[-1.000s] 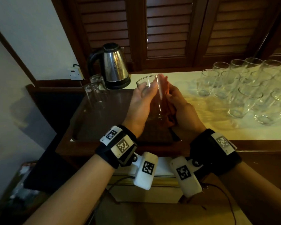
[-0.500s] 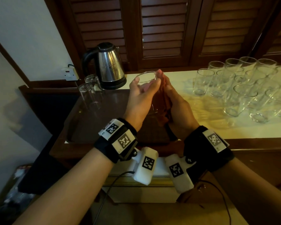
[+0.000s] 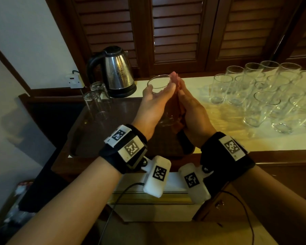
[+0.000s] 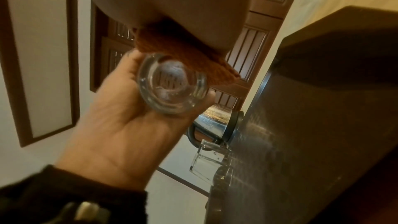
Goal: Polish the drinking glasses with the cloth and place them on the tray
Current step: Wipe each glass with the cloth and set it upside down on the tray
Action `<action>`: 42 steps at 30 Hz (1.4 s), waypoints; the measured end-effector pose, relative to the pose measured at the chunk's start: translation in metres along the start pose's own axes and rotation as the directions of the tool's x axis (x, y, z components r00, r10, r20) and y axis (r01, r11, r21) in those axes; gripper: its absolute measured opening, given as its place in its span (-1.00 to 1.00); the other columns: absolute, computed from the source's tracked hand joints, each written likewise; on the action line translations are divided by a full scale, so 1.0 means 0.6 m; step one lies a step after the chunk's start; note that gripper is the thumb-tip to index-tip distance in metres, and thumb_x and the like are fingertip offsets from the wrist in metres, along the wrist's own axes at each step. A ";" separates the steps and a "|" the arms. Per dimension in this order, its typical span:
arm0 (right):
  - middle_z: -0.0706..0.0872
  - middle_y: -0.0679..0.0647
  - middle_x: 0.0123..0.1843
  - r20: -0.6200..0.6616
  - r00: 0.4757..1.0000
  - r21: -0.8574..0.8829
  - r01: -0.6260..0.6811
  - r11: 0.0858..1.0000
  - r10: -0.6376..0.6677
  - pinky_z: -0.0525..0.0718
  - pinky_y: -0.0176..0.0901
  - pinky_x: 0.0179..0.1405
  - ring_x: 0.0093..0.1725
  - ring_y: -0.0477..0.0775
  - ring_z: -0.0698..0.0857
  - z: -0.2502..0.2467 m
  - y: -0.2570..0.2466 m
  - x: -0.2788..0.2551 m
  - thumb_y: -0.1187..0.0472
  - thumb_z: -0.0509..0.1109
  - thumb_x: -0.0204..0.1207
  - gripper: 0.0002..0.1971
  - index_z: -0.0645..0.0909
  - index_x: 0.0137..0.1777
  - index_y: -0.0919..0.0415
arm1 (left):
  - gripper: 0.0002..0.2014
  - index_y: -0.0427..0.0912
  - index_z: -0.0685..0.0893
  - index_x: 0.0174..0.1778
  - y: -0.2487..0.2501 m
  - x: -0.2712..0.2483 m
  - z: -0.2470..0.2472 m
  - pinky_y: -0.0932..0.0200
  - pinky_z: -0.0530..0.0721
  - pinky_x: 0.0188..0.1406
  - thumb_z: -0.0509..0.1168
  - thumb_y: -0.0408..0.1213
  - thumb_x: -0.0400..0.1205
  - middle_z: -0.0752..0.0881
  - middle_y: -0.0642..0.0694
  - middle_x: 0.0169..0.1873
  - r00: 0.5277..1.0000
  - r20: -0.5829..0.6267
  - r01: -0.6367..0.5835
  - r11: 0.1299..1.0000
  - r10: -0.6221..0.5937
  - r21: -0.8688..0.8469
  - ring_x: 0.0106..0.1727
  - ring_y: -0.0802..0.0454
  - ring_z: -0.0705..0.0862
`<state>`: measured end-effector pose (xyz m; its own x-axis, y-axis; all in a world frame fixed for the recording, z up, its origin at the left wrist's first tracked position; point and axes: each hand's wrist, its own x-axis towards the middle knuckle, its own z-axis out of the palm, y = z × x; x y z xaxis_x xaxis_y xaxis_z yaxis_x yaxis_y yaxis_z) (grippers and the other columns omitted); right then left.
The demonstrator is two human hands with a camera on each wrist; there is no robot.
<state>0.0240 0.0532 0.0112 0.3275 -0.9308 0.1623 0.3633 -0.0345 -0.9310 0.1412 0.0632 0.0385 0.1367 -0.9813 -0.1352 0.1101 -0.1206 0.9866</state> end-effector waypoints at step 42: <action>0.29 -0.04 0.76 -0.021 0.999 -0.073 0.041 0.996 -0.043 0.43 0.22 0.62 0.69 0.06 0.35 -0.017 -0.020 0.003 -0.22 0.11 0.68 -0.40 0.28 0.72 -0.16 | -0.32 0.02 0.20 0.72 0.019 -0.008 0.015 -0.15 0.72 0.23 0.33 -0.07 0.71 0.62 -0.21 0.45 0.997 0.067 0.045 0.989 -0.036 -0.138 0.24 -0.12 0.73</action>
<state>0.0112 0.0481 0.0192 0.2934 -0.9358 0.1954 0.3116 -0.0996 -0.9450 0.1328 0.0651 0.0516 0.0669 -0.9842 -0.1640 0.2507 -0.1425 0.9575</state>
